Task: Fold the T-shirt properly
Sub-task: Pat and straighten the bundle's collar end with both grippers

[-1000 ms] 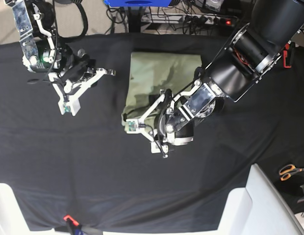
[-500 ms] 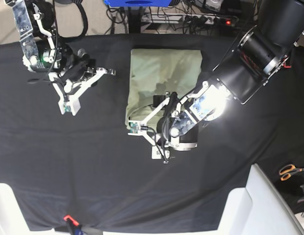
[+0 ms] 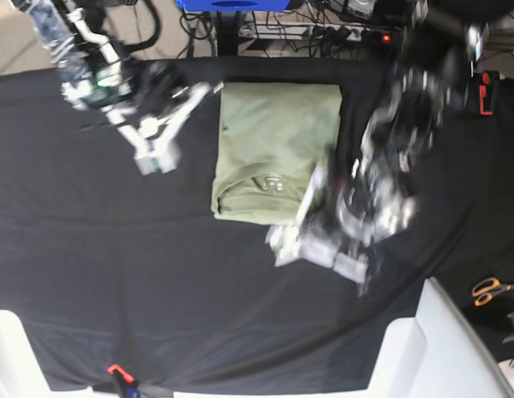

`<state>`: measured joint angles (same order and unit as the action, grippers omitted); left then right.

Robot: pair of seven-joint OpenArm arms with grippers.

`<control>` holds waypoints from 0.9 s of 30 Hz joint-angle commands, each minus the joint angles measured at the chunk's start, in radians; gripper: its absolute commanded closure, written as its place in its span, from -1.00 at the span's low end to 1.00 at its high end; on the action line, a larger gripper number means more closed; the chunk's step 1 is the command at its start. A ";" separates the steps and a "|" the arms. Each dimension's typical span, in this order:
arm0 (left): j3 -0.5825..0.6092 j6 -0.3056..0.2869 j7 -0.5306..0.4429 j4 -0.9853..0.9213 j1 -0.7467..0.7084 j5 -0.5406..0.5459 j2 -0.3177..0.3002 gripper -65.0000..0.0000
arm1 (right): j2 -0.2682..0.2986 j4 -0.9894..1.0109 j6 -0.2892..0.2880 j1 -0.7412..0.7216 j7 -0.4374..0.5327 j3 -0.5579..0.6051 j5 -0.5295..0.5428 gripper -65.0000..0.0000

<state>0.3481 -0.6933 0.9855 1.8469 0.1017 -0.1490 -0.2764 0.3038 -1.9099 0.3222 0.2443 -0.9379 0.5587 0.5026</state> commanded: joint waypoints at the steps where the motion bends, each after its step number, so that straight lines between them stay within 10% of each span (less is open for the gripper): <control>1: -0.027 -0.005 -0.009 0.038 -0.041 0.004 0.002 1.00 | 0.011 -0.017 -0.007 -0.033 0.013 0.051 0.005 1.00; 13: -0.501 0.034 -0.405 0.000 -0.509 0.131 0.006 1.00 | -0.008 0.085 -0.007 -0.211 0.013 0.393 0.006 1.00; 18: -0.488 0.044 -0.426 -0.029 -0.523 0.348 0.016 1.00 | -0.061 0.135 -0.007 -0.245 0.013 0.447 0.003 1.00; 27: -0.357 0.113 -0.428 -0.072 -0.506 0.256 0.078 1.00 | -0.079 0.200 -0.007 -0.285 0.026 0.450 0.003 1.00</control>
<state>-0.0013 -0.5800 0.5716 1.7611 -0.4084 0.1036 -0.1909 0.2317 -1.6943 0.3202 -0.0311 -0.9234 1.0119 0.4969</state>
